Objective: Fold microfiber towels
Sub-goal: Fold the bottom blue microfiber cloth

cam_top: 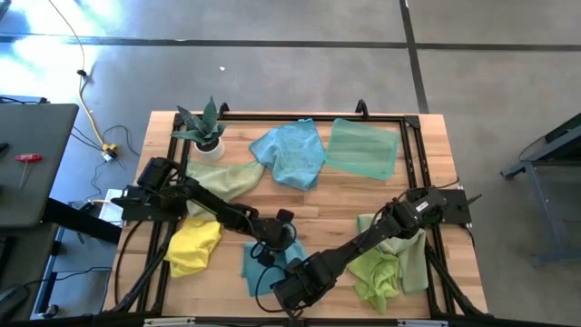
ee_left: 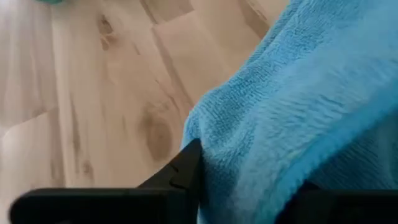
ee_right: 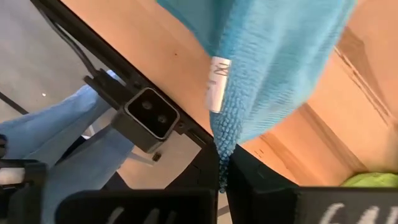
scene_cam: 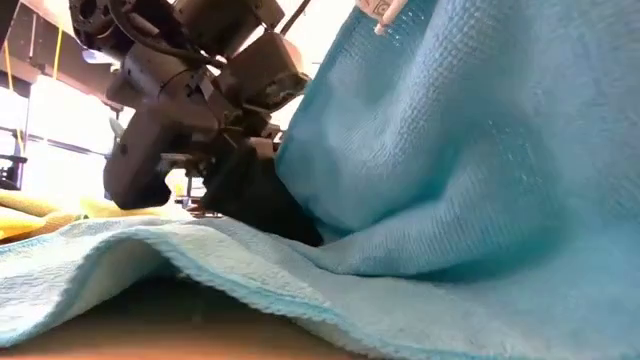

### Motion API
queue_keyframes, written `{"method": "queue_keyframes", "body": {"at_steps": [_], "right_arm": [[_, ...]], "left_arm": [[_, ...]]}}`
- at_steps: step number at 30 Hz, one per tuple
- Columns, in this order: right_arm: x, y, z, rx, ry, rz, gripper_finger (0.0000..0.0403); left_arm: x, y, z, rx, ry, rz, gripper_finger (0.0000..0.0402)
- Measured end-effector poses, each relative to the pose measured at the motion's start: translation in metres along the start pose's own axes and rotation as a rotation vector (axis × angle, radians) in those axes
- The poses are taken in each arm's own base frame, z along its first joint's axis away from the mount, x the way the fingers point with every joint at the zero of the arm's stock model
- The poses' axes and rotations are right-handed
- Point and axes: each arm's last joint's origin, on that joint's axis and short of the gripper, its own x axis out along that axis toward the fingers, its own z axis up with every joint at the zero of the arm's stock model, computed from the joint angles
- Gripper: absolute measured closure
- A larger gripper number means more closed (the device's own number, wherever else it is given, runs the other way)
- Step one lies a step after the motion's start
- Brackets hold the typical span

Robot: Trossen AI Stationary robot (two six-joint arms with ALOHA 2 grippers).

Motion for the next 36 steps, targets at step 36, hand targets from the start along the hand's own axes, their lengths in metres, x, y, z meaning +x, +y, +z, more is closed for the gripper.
{"method": "queue_keyframes", "body": {"at_steps": [36], "right_arm": [[-0.072,-0.041,0.042,-0.135,-0.294,-0.199,0.0403]], "left_arm": [[-0.118,-0.010,0.042,-0.415,0.039,-0.012,0.0341]]}}
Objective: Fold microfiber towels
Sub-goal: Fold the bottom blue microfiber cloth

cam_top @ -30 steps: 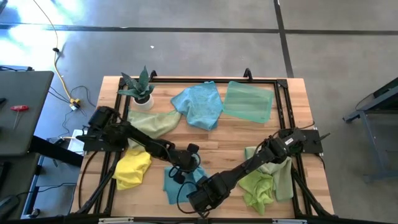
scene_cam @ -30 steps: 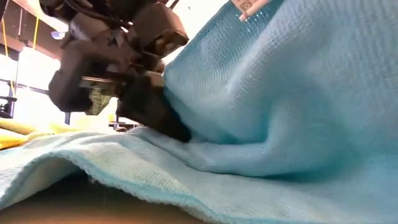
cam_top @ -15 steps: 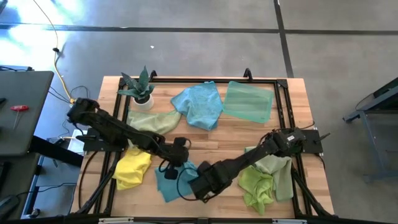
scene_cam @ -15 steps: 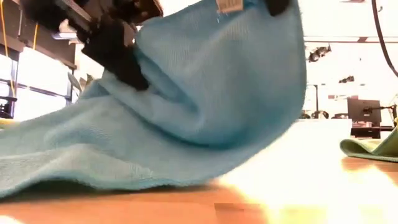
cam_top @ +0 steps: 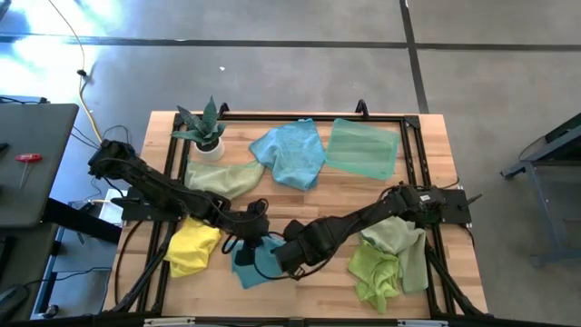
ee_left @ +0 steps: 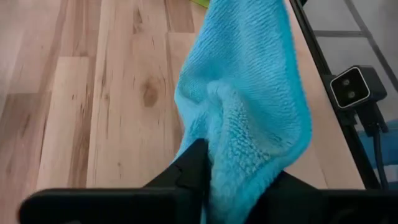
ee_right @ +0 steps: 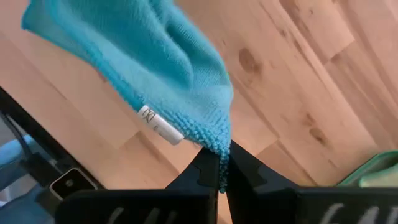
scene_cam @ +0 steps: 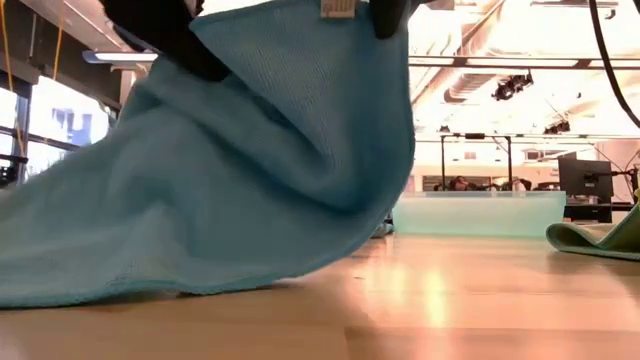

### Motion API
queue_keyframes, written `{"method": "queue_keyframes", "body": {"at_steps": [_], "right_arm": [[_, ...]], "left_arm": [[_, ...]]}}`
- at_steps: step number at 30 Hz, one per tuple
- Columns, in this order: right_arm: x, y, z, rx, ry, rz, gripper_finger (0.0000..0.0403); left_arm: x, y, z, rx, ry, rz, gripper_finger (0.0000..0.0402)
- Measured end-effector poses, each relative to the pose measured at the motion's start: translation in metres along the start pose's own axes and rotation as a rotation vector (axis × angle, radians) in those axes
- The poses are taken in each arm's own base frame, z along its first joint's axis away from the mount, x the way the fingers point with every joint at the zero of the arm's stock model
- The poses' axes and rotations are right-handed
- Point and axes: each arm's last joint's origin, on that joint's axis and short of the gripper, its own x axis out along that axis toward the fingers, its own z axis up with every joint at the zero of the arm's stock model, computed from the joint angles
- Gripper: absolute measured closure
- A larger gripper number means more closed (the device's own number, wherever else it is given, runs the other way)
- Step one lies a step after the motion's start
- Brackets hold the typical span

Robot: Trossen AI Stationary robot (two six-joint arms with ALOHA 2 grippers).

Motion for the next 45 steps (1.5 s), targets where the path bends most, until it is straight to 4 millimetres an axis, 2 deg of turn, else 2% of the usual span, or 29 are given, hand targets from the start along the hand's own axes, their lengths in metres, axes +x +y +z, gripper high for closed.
{"method": "queue_keyframes", "body": {"at_steps": [3,8,15,22,27,34,37,42,45], "right_arm": [[0.000,-0.001,0.001,-0.019,0.003,-0.001,0.0403],[0.000,-0.002,0.002,-0.025,0.013,0.000,0.0403],[0.000,-0.002,0.002,-0.025,0.020,-0.004,0.0403],[-0.001,-0.005,0.000,-0.028,0.041,-0.020,0.0403],[-0.014,-0.010,-0.001,-0.034,0.015,-0.013,0.0403],[-0.029,-0.019,0.004,-0.103,-0.035,-0.006,0.0403],[-0.039,-0.025,0.006,-0.138,-0.079,-0.008,0.0403],[-0.067,-0.041,0.010,-0.196,-0.160,0.011,0.0403],[-0.080,-0.050,0.012,-0.242,-0.186,0.023,0.0403]], "left_arm": [[0.000,0.000,0.000,0.010,-0.003,-0.002,0.0329],[0.000,-0.001,0.000,0.023,0.003,-0.003,0.0331],[-0.001,0.002,-0.010,0.049,0.098,0.031,0.0395],[-0.006,0.005,-0.016,0.012,0.186,0.101,0.0400],[-0.024,0.000,0.005,-0.045,0.176,0.111,0.0401],[-0.062,-0.011,0.060,-0.059,0.055,0.154,0.0401],[-0.077,-0.013,0.075,-0.055,0.023,0.179,0.0401],[-0.095,-0.016,0.091,-0.057,-0.008,0.205,0.0401],[-0.097,-0.016,0.093,-0.080,-0.016,0.202,0.0401]]}}
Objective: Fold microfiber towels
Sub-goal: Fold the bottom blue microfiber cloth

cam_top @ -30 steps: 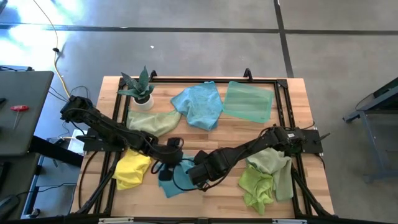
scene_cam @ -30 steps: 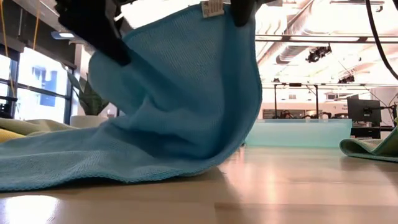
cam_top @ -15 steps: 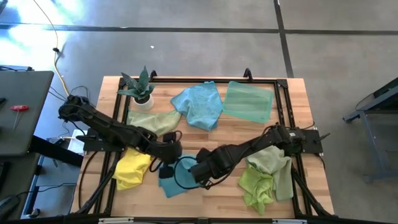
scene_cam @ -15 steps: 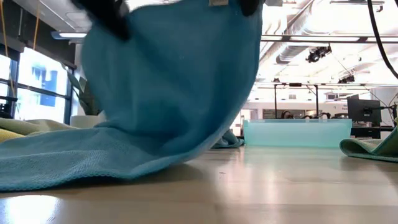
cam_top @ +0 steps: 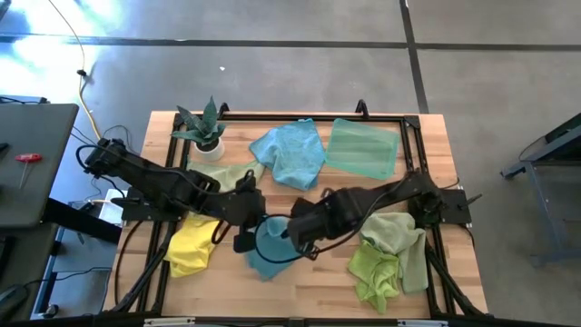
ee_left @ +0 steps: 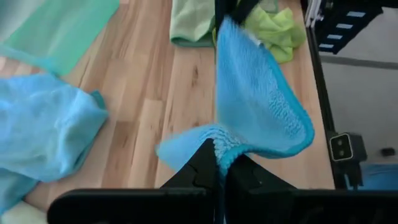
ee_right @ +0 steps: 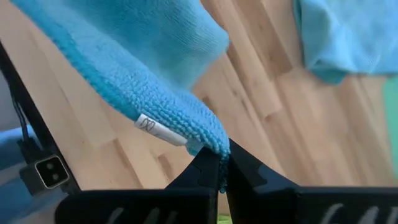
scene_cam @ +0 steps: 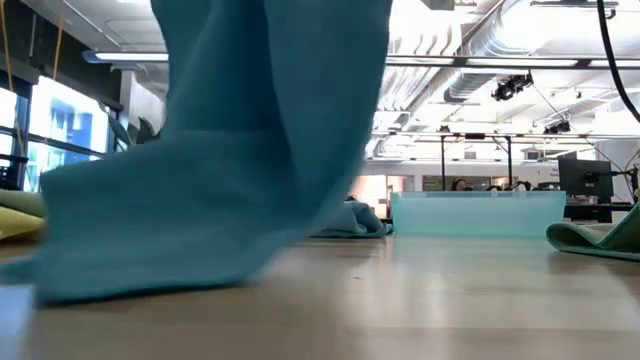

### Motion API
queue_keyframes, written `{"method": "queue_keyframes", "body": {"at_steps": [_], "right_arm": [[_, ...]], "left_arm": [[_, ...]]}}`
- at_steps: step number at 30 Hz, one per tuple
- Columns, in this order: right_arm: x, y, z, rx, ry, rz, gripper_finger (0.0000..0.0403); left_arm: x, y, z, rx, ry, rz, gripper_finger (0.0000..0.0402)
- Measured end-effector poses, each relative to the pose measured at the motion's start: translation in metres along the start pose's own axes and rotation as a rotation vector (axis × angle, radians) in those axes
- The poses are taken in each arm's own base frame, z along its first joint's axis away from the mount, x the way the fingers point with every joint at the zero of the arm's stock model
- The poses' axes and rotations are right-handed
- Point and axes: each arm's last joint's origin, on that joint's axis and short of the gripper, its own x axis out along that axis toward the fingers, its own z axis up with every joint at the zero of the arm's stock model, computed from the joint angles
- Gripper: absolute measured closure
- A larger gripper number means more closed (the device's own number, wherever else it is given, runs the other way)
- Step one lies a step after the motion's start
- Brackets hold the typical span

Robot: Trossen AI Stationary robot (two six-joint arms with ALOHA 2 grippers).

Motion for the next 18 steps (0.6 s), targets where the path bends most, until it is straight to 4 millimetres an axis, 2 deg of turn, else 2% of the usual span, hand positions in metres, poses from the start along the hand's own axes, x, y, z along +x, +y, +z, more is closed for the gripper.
{"method": "queue_keyframes", "body": {"at_steps": [11,18], "right_arm": [[-0.051,-0.035,0.001,-0.132,-0.084,0.089,0.0403],[-0.060,-0.045,0.002,-0.198,-0.090,0.124,0.0403]], "left_arm": [[0.002,0.004,0.005,-0.142,-0.022,-0.026,0.0402],[-0.006,0.009,0.025,-0.186,-0.107,-0.025,0.0402]]}}
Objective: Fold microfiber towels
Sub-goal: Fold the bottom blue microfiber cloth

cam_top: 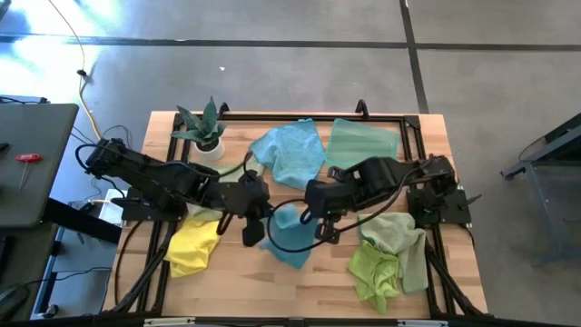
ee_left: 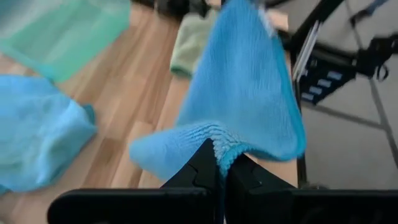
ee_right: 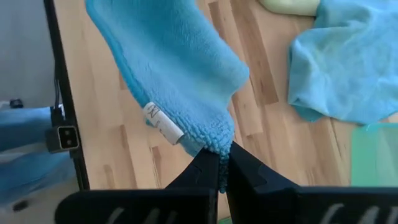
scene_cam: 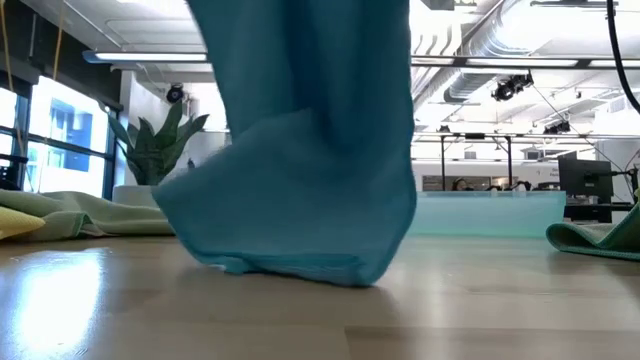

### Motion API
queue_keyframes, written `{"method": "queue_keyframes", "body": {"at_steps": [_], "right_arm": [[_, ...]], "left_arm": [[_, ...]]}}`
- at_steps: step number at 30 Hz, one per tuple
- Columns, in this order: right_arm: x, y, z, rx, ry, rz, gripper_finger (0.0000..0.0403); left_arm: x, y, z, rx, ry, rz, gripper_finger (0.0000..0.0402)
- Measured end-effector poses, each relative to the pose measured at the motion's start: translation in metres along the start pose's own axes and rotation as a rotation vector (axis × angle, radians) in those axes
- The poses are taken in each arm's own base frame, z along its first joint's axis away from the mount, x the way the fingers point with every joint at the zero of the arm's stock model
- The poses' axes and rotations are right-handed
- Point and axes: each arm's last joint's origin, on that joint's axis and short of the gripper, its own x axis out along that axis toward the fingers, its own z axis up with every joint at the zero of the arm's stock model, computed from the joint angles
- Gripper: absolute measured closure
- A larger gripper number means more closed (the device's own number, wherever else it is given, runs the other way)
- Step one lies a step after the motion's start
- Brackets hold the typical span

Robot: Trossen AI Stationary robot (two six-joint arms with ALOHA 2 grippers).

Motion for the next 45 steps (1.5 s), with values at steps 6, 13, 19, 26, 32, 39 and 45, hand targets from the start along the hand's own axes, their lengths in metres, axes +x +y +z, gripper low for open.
{"method": "queue_keyframes", "body": {"at_steps": [6,13,19,26,32,39,45], "right_arm": [[0.000,0.000,0.000,-0.075,0.033,0.065,0.0403],[-0.005,-0.007,0.001,-0.103,0.023,0.084,0.0403],[-0.023,-0.026,0.002,-0.057,-0.022,0.083,0.0403],[-0.027,-0.040,0.006,-0.012,-0.036,0.074,0.0403],[-0.029,-0.057,0.010,0.020,-0.032,0.106,0.0403],[-0.047,-0.079,0.008,0.054,-0.086,0.086,0.0403],[-0.049,-0.083,0.008,0.062,-0.083,0.115,0.0403]], "left_arm": [[-0.009,0.001,0.011,0.023,0.063,0.069,0.0402],[-0.012,0.002,0.017,0.076,0.202,0.132,0.0401],[-0.014,0.007,0.023,0.166,0.287,0.148,0.0401],[-0.030,0.026,0.047,0.222,0.240,0.172,0.0401],[-0.037,0.042,0.055,0.268,0.274,0.158,0.0401],[-0.039,0.052,0.051,0.323,0.368,0.142,0.0401],[-0.040,0.054,0.056,0.376,0.304,0.263,0.0401]]}}
